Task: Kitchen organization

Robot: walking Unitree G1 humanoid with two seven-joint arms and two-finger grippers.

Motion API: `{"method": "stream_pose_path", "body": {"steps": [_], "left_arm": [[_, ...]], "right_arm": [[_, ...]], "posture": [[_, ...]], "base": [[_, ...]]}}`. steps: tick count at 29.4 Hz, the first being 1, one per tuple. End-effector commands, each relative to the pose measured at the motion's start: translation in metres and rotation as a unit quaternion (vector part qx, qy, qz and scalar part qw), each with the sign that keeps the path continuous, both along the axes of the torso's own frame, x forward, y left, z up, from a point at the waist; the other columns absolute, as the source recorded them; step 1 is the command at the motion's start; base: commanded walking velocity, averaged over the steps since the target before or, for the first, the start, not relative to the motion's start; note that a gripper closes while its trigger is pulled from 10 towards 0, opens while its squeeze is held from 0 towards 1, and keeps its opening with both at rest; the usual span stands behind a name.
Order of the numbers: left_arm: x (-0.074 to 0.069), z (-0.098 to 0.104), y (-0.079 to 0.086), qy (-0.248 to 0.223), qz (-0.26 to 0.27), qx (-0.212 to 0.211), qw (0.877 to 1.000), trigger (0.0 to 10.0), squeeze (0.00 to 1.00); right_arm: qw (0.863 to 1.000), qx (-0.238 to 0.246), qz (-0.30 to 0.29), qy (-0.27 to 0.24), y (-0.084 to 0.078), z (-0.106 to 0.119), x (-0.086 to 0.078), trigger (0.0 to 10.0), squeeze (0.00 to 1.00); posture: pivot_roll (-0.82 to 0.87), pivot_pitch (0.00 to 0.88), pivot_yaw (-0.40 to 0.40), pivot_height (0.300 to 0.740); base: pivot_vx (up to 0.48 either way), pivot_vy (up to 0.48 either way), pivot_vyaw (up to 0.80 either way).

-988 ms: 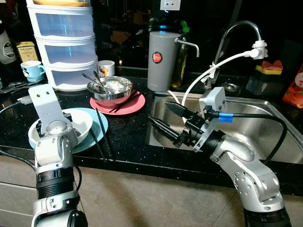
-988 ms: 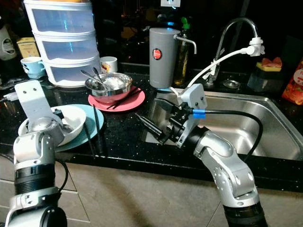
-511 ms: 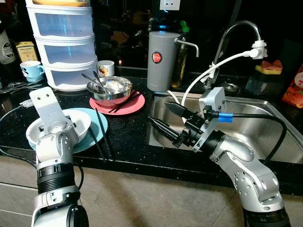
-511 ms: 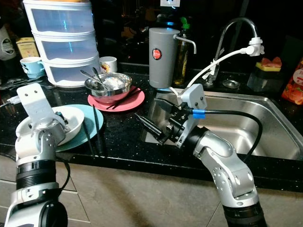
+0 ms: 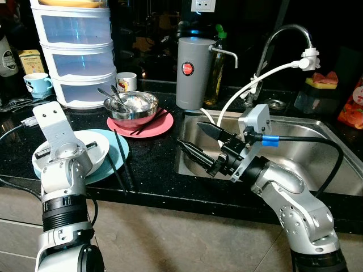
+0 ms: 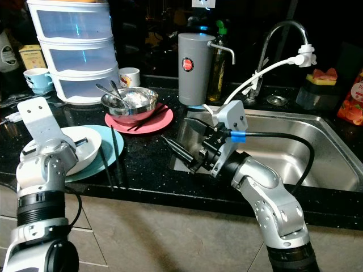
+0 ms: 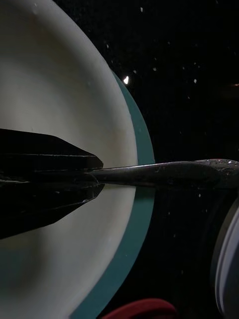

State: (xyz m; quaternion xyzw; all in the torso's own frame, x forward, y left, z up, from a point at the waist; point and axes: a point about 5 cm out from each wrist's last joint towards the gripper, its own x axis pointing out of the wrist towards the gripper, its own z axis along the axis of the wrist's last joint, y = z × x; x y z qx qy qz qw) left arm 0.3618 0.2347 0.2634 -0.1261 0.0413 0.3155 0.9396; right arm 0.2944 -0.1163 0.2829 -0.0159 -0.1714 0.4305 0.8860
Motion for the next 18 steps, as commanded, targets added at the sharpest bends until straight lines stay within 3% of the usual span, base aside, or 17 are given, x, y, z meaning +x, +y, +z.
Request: {"method": "stream_pose_path", "body": {"steps": [1,3,4,10,18], "left_arm": [[-0.001,-0.002,0.002,0.001,0.003,0.006,1.000,0.0,0.00],[-0.001,0.003,-0.001,-0.018,-0.011,0.023,1.000,0.0,0.00],[-0.001,0.012,-0.006,-0.042,-0.029,0.047,0.998,10.0,0.00],[-0.006,0.035,-0.021,-0.097,-0.096,0.121,0.983,10.0,0.00],[-0.012,0.050,-0.007,-0.114,-0.123,0.178,0.969,10.0,0.00]], "right_arm": [[1.000,0.002,0.006,-0.011,0.000,0.004,-0.003,10.0,0.00],[1.000,0.002,0.006,-0.012,0.000,0.004,-0.003,10.0,0.00],[1.000,0.002,0.006,-0.012,0.001,0.005,-0.003,10.0,0.00],[0.999,0.014,-0.032,-0.018,-0.003,0.009,0.004,10.0,0.00],[0.997,0.028,-0.069,-0.017,-0.010,0.011,0.010,10.0,0.00]], "posture": [[0.09,0.056,-0.026,0.740],[0.09,0.058,-0.030,0.740],[0.09,0.059,-0.032,0.740],[0.09,0.070,-0.032,0.740],[0.09,0.075,-0.033,0.740]], "base": [[0.000,0.000,0.00],[0.000,0.000,0.00],[0.000,0.000,0.00],[0.000,0.000,0.00],[0.000,0.000,0.00]]}}
